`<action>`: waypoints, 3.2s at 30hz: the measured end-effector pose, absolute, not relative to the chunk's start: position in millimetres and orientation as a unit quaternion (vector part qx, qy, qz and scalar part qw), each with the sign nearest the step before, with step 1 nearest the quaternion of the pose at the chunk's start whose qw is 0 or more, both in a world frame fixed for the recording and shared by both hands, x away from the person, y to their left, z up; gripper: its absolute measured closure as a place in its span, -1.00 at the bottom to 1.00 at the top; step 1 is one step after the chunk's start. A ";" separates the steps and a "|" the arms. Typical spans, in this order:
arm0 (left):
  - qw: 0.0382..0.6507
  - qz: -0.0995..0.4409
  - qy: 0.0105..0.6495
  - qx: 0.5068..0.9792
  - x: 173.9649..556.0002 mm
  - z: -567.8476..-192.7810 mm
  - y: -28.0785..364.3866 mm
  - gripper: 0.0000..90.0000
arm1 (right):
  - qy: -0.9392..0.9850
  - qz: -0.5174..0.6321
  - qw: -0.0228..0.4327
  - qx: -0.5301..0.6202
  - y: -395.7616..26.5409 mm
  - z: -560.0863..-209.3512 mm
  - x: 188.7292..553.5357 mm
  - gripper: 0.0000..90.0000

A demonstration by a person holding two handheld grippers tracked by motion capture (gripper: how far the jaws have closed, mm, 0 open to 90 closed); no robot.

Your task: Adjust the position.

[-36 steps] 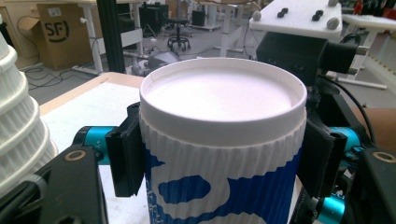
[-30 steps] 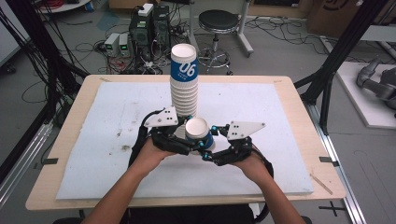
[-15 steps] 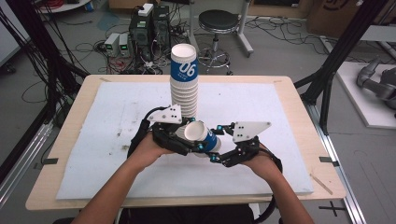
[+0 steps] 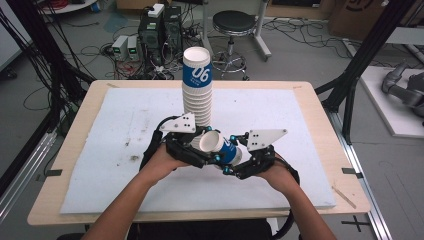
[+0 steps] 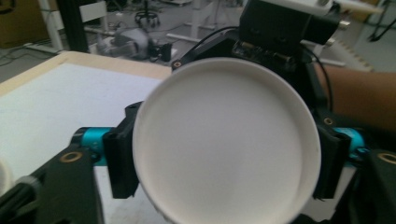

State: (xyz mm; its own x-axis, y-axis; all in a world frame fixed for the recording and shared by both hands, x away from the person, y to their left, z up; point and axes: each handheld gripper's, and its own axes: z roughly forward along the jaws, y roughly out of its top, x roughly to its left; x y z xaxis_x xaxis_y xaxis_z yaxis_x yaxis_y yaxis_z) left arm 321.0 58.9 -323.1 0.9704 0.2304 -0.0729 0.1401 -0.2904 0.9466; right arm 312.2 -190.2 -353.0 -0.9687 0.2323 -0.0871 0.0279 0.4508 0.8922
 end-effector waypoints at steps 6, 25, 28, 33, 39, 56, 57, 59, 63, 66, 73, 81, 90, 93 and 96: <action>0.575 0.040 0.107 0.810 321.5 -317.5 63.6 -0.60 | 0.867 0.481 0.118 0.055 -191.1 -346.2 312.7 -0.39; 0.577 0.002 0.089 0.812 326.6 -327.0 64.1 -0.34 | 0.861 0.491 0.114 0.061 -191.8 -344.3 310.4 -0.57; 0.604 -0.003 0.106 0.790 328.2 -331.3 71.3 -0.34 | 0.836 0.529 0.105 0.099 -202.1 -345.0 311.1 -0.58; 0.642 -0.020 0.110 0.759 329.7 -335.6 77.5 -0.33 | 0.814 0.562 0.081 0.121 -211.0 -347.1 313.4 -0.60; 0.648 -0.028 0.102 0.754 328.1 -336.5 75.3 -0.33 | 0.819 0.559 0.071 0.107 -202.2 -350.0 314.0 -0.65; 0.555 0.006 0.053 0.830 320.9 -343.0 68.5 -0.39 | 0.875 0.476 0.090 0.019 -204.7 -336.1 310.7 -0.35; 0.555 0.004 0.052 0.830 321.2 -343.6 68.4 -0.38 | 0.877 0.471 0.090 0.015 -204.4 -334.9 310.5 -0.36; 0.562 -0.008 0.055 0.826 322.0 -344.5 68.8 -0.37 | 0.876 0.472 0.092 0.016 -204.6 -333.5 310.7 -0.44; 0.585 -0.016 0.063 0.808 324.0 -346.9 72.1 -0.37 | 0.847 0.523 0.063 0.069 -207.4 -334.7 312.4 -0.56; 0.607 -0.025 0.070 0.791 324.6 -351.2 77.0 -0.36 | 0.818 0.566 0.044 0.095 -212.3 -338.1 313.6 -0.59; 0.629 -0.044 0.066 0.774 324.0 -354.9 79.2 -0.36 | 0.818 0.568 0.025 0.085 -208.2 -342.8 313.5 -0.53; 0.575 -0.024 0.067 0.815 318.5 -356.8 72.4 -0.42 | 0.843 0.535 0.032 0.051 -208.5 -335.4 312.7 -0.38; 0.549 -0.018 0.053 0.834 316.3 -360.3 69.2 -0.35 | 0.858 0.510 0.032 0.044 -204.3 -328.8 312.7 -0.38; 0.569 -0.022 0.057 0.820 316.3 -361.1 70.5 -0.33 | 0.851 0.522 0.027 0.053 -204.8 -328.9 313.2 -0.46; 0.588 -0.027 0.068 0.805 317.0 -362.9 72.2 -0.34 | 0.826 0.558 0.026 0.076 -205.8 -329.2 313.9 -0.55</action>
